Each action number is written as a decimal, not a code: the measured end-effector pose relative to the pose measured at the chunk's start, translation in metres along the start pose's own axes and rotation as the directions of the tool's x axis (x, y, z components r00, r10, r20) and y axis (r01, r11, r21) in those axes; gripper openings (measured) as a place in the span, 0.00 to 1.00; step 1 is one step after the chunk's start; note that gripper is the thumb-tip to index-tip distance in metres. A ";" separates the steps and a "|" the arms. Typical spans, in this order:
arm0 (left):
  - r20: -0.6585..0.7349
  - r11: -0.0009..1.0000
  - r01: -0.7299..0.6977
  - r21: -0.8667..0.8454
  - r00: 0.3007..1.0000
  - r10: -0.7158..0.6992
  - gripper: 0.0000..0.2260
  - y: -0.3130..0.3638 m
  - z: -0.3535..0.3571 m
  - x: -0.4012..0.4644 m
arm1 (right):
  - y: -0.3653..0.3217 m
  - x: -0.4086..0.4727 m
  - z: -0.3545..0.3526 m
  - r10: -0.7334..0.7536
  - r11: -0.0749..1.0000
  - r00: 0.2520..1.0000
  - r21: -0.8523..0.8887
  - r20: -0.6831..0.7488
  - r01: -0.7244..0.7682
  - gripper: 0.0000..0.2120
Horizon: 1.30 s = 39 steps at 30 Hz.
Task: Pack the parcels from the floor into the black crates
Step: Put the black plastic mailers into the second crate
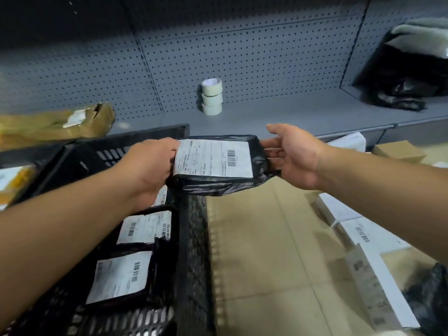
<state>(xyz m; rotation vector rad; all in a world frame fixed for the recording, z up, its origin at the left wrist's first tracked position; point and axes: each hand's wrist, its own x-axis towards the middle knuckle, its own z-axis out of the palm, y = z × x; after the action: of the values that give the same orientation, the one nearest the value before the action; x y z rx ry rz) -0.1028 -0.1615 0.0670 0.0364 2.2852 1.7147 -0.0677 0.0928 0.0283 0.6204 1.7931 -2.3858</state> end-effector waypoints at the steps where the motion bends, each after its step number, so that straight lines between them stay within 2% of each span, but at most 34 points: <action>1: -0.011 1.000 0.007 -0.025 1.000 -0.008 0.17 -0.003 -0.011 0.002 | 0.001 -0.001 0.011 -0.009 1.000 1.000 -0.007 0.014 0.009 0.20; 3: -0.012 0.998 0.033 -0.049 0.999 -0.033 0.21 -0.006 -0.035 0.008 | 0.002 -0.002 0.034 -0.021 1.000 0.999 -0.021 0.041 0.022 0.18; 4: -0.027 0.997 0.051 -0.053 0.998 -0.053 0.20 -0.006 -0.046 0.009 | 0.003 -0.003 0.046 -0.020 0.999 0.998 -0.023 0.065 0.022 0.18; 7: -0.032 0.995 0.097 -0.012 0.995 -0.098 0.07 -0.008 -0.082 0.013 | 0.006 -0.006 0.081 0.024 0.998 0.991 -0.061 0.133 -0.016 0.21; 10: -0.075 0.982 0.178 0.069 0.982 -0.173 0.09 -0.021 -0.118 0.018 | 0.013 -0.007 0.117 0.066 0.988 0.983 -0.146 0.171 -0.041 0.20; 17: -0.136 0.893 0.338 0.296 0.941 -0.311 0.08 -0.058 -0.175 0.023 | 0.041 -0.010 0.196 0.172 0.923 0.965 -0.375 0.201 -0.086 0.15; 21: -0.039 0.763 0.384 0.519 0.903 -0.428 0.10 -0.080 -0.196 0.022 | 0.070 -0.014 0.225 0.323 0.844 0.926 -0.502 0.196 -0.188 0.14; 24: -0.003 0.654 0.406 0.639 0.851 -0.525 0.09 -0.104 -0.202 0.020 | 0.098 -0.017 0.244 0.428 0.783 0.888 -0.560 0.170 -0.271 0.08; 25: 0.017 0.619 0.402 0.674 0.830 -0.557 0.08 -0.113 -0.202 0.019 | 0.108 -0.018 0.249 0.460 0.761 0.873 -0.578 0.161 -0.295 0.06; 29: 0.098 0.488 0.392 0.780 0.693 -0.714 0.08 -0.145 -0.201 0.014 | 0.146 -0.022 0.266 0.582 0.666 0.802 -0.645 0.134 -0.375 0.12; 33: 0.112 0.336 0.283 0.898 0.592 -0.798 0.11 -0.176 -0.192 0.007 | 0.178 -0.032 0.275 0.640 0.564 0.761 -0.737 0.104 -0.373 0.10; 36: 0.092 0.208 0.173 0.963 0.514 -0.853 0.23 -0.198 -0.178 0.004 | 0.199 -0.041 0.279 0.647 0.455 0.761 -0.826 0.049 -0.333 0.03; 39: 0.083 0.141 0.079 0.987 0.500 -0.862 0.28 -0.213 -0.167 0.002 | 0.214 -0.045 0.280 0.669 0.349 0.743 -0.885 0.006 -0.307 0.03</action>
<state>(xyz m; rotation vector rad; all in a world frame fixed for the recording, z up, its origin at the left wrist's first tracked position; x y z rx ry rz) -0.1134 -0.3805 -0.0919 0.0421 1.8959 -0.2238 -0.0332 -0.2428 -0.0839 0.4203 1.8893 -0.8908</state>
